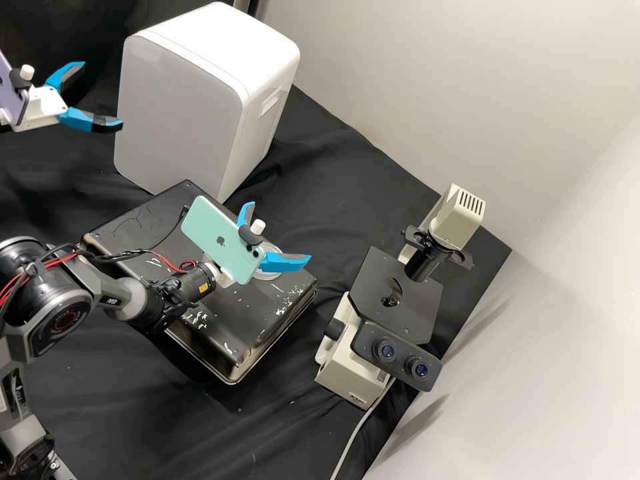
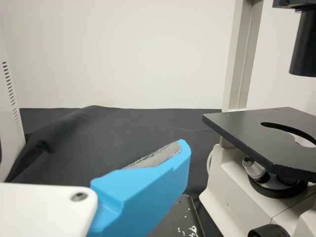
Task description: Place the petri dish on the microscope
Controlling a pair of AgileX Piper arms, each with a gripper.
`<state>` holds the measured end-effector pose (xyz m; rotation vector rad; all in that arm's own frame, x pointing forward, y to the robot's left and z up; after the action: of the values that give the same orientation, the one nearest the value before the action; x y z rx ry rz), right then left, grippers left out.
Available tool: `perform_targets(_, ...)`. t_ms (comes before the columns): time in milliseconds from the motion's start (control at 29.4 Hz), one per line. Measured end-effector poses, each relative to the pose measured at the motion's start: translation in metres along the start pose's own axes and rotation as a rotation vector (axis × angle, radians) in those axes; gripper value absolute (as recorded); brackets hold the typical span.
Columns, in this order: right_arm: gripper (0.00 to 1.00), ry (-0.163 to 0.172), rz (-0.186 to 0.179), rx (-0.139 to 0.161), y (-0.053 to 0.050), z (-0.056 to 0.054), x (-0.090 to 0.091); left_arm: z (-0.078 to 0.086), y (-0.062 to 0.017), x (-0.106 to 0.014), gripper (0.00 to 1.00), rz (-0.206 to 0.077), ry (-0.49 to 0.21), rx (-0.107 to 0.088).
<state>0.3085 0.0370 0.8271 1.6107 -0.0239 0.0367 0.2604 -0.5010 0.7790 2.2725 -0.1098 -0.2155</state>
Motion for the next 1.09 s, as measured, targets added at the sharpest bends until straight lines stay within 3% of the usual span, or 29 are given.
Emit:
perform_targets(170, 1.0, 0.0, 0.0, 0.0, 0.0, 0.0, 0.0, 0.014, -0.0143, -0.018, 1.0, -0.058, -0.034, -0.021)
perform_targets(272, 1.0, 0.0, 0.0, 0.0, 0.0, 0.0, 0.0, 0.021, -0.0219, -0.03, 1.0, -0.082, -0.069, -0.019)
perform_targets(408, 1.0, 0.0, 0.0, 0.0, 0.0, 0.0, 0.0, 0.029, -0.0282, -0.043, 1.0, -0.094, -0.114, -0.012)
perform_targets(749, 1.0, 0.0, 0.0, 0.0, 0.0, 0.0, 0.0, 0.046, -0.0399, -0.074, 1.0, -0.081, -0.236, -0.002)
perform_targets(987, 1.0, 0.0, 0.0, 0.0, 0.0, 0.0, 0.0, 0.062, -0.048, -0.093, 1.0, -0.123, -0.331, 0.005)
perform_targets(1089, 1.0, 0.0, 0.0, 0.0, 0.0, 0.0, 0.0, 0.066, -0.0511, -0.099, 1.0, -0.139, -0.355, 0.018)
